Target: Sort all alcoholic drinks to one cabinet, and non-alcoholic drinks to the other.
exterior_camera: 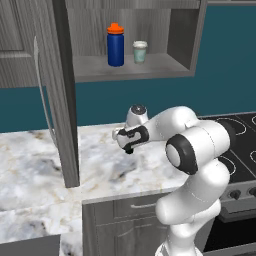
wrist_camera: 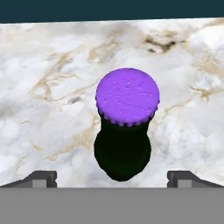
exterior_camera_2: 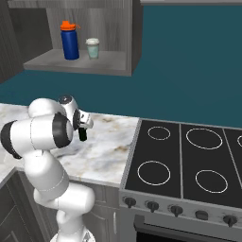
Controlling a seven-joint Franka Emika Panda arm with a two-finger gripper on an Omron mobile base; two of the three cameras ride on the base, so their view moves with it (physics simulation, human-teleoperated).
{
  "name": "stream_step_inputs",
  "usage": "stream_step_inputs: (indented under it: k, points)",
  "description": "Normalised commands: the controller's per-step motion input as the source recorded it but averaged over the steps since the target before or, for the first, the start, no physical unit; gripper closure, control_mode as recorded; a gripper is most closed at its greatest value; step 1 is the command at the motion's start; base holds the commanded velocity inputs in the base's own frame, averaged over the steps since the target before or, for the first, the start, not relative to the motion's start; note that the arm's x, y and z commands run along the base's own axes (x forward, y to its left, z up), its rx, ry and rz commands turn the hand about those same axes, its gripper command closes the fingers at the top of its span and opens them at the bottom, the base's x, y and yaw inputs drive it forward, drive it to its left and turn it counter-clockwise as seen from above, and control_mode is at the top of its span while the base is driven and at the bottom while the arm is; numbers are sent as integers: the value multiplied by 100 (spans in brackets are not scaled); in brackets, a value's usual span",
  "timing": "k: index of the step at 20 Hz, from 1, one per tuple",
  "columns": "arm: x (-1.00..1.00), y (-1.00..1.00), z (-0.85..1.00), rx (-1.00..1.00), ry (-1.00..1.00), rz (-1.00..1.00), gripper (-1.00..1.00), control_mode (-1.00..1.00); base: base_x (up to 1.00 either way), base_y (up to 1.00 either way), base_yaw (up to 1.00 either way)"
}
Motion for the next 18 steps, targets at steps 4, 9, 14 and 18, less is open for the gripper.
stream_step_inputs:
  k: [4,9,14,18]
  points:
    - [2,0,-19,0,-1,0,-100,-100,0,0,0]
    - [7,0,-16,0,-4,0,-100,-100,0,0,0]
    - [14,0,-7,0,-5,0,-100,-100,0,0,0]
    - [13,0,-5,0,-4,0,-100,-100,0,0,0]
